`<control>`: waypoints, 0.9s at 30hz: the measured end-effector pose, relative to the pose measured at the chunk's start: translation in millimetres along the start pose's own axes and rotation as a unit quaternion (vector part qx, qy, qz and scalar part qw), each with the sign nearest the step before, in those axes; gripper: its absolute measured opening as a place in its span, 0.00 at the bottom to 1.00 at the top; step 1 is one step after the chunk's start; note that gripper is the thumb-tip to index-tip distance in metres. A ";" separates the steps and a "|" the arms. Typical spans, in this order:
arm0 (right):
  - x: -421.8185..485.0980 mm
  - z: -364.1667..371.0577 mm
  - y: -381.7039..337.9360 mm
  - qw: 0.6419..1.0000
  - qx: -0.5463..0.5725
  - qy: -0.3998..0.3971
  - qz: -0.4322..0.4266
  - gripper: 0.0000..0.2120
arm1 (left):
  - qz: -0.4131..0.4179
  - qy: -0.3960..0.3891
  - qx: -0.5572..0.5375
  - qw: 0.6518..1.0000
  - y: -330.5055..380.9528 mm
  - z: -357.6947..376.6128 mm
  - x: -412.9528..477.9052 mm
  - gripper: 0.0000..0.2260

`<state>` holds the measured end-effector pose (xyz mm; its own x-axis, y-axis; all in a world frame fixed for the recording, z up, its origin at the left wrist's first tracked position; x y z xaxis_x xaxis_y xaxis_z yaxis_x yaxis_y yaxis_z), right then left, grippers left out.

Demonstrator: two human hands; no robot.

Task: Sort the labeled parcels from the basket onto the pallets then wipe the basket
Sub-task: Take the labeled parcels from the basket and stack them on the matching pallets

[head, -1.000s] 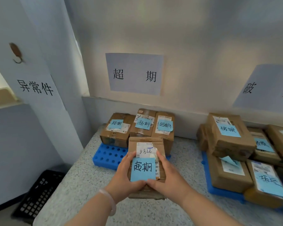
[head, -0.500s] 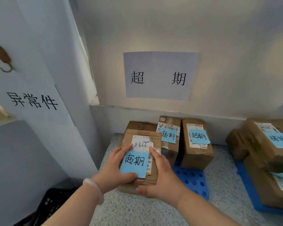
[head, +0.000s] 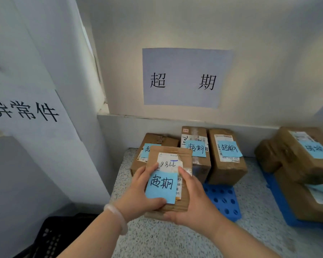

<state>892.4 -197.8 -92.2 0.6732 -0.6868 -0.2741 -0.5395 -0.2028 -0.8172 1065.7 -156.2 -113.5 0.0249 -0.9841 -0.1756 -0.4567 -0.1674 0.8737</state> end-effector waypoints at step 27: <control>19.9 1.8 -13.3 0.995 -0.094 -0.032 -0.017 0.58 | 0.019 0.062 -0.005 0.998 3.7 -21.2 -11.7 0.41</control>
<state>913.9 -207.5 -87.7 0.7208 -0.6321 -0.2844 -0.5965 -0.3568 -0.7189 1082.6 -146.6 -98.6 0.1185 -0.9894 -0.0844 -0.4511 -0.1294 0.8831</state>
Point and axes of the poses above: each hand's wrist, its own x-axis towards the middle knuckle, its own z-axis out of the palm, y = z × x, the point moved 6 cm from there along x, towards the middle knuckle, and after that the axes turned 7 degrees about -y, right-handed, at the moved point
